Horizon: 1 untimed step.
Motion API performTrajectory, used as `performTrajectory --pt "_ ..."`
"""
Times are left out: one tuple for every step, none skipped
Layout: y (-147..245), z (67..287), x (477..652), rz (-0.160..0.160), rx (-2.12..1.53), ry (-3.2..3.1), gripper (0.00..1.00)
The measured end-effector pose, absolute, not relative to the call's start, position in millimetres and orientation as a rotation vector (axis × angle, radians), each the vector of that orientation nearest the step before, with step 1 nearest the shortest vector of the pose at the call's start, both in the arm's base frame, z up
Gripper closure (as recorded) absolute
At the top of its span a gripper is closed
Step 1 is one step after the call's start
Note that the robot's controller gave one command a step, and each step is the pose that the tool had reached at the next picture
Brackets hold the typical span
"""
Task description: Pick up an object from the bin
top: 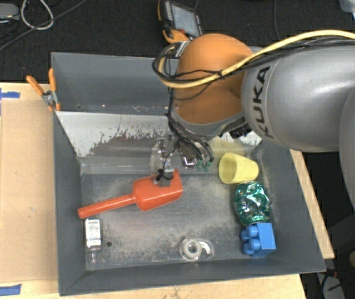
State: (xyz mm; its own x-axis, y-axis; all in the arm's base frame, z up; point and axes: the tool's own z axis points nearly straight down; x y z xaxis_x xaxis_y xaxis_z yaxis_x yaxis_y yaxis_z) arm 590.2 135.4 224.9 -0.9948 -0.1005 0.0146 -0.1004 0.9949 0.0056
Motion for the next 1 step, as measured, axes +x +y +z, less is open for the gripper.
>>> performTrajectory --pt "143.1 215.9 597.3 -0.009 0.212 -3.117 1.0"
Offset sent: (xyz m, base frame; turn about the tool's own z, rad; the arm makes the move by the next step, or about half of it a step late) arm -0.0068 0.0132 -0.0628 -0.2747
